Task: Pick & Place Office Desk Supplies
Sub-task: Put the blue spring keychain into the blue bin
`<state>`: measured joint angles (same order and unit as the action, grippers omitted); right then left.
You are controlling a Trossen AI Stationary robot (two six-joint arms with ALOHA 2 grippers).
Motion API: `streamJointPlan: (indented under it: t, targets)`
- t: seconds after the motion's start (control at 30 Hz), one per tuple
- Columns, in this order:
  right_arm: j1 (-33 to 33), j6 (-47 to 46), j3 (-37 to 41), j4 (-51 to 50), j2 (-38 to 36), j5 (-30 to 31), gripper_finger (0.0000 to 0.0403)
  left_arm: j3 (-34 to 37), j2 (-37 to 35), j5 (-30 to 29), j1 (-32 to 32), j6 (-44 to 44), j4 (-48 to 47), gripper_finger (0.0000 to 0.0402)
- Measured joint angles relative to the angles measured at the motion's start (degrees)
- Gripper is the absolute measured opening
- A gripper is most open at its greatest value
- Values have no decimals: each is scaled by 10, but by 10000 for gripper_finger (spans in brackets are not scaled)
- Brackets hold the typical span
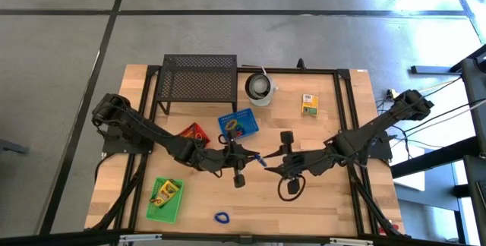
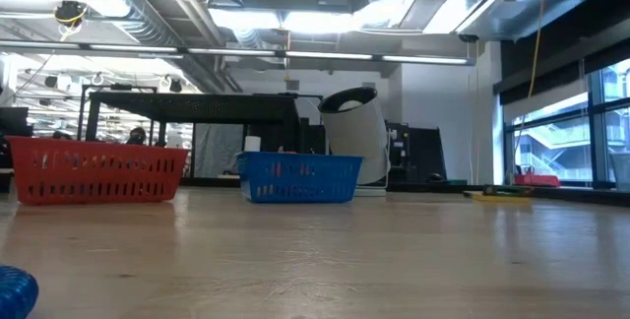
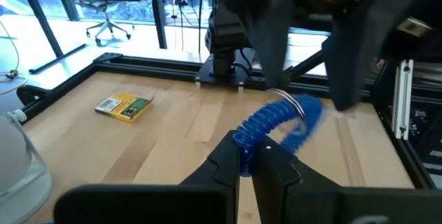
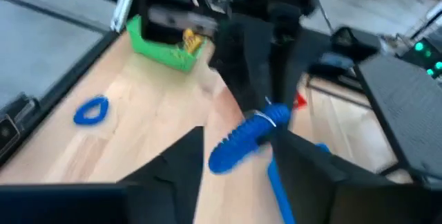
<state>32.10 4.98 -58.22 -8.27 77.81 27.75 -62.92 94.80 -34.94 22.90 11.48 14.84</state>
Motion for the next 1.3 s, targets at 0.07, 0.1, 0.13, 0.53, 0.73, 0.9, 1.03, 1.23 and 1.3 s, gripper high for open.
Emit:
streamJointPlan:
  t: [0.07, 0.1, 0.13, 0.53, 0.73, 0.9, 1.03, 1.23, 1.3]
  targets:
    - [0, -15, 0, -32, -14, 1, 195, 0, 0, 0, -1, 4, -2, 16]
    - [0, -27, 0, -46, -22, -1, 205, 0, 0, -1, -2, 4, -2, 16]
    - [0, -42, 0, -61, -31, -4, 214, 0, 0, -1, -2, 4, -2, 17]
    - [0, -211, 0, -223, -52, -47, 235, 5, 0, -61, -71, 93, -184, 17]
    - [0, -222, 0, -237, -32, 2, 224, 58, 0, -53, -140, 168, -197, 18]
    - [0, -220, 0, -237, -17, 3, 219, 104, 0, -42, -183, 223, -193, 18]
    - [0, -219, 0, -237, -7, 3, 219, 133, 0, -8, -199, 252, -189, 18]
    - [0, -219, 0, -237, 1, 3, 219, 159, 0, 30, -202, 259, -181, 18]
    - [0, -219, 0, -237, 3, 3, 219, 160, 0, 31, -199, 259, -180, 18]
